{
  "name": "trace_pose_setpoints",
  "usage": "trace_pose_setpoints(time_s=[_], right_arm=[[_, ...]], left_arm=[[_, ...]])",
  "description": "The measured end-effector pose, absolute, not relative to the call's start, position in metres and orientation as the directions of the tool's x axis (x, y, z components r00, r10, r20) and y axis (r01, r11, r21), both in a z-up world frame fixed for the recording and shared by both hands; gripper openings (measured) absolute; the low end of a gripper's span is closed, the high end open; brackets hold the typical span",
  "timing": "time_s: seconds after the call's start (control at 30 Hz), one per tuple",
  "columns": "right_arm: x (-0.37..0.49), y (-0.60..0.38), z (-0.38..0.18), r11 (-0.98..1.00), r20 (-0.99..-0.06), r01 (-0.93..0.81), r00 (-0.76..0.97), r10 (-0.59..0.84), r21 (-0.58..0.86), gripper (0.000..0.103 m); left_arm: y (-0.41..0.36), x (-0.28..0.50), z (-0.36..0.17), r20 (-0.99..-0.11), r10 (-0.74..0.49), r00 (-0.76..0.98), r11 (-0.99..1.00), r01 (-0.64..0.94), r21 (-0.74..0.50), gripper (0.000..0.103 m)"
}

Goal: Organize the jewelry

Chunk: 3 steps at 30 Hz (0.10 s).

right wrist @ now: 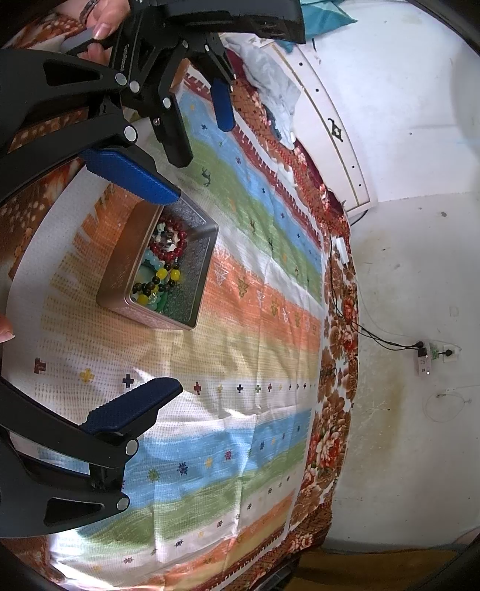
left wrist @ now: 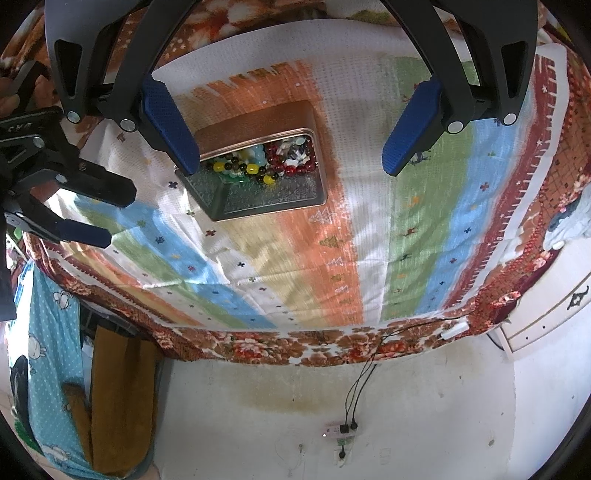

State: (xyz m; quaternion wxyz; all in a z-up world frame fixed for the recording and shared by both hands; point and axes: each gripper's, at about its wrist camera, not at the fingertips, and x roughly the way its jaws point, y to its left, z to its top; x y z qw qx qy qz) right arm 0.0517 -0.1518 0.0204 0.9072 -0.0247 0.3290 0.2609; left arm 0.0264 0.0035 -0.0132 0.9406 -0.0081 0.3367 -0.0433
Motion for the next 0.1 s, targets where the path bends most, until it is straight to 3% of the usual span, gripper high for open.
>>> trace_pose_setpoints(time_s=[0.1], right_arm=[[0.0515, -0.1516, 0.0207, 0.863, -0.609, -0.490, 0.648, 0.457, 0.127, 0.095]], left_arm=[[0.0028, 0.0265, -0.0137, -0.634, -0.086, 0.768, 0.996, 0.076, -0.043, 0.097]])
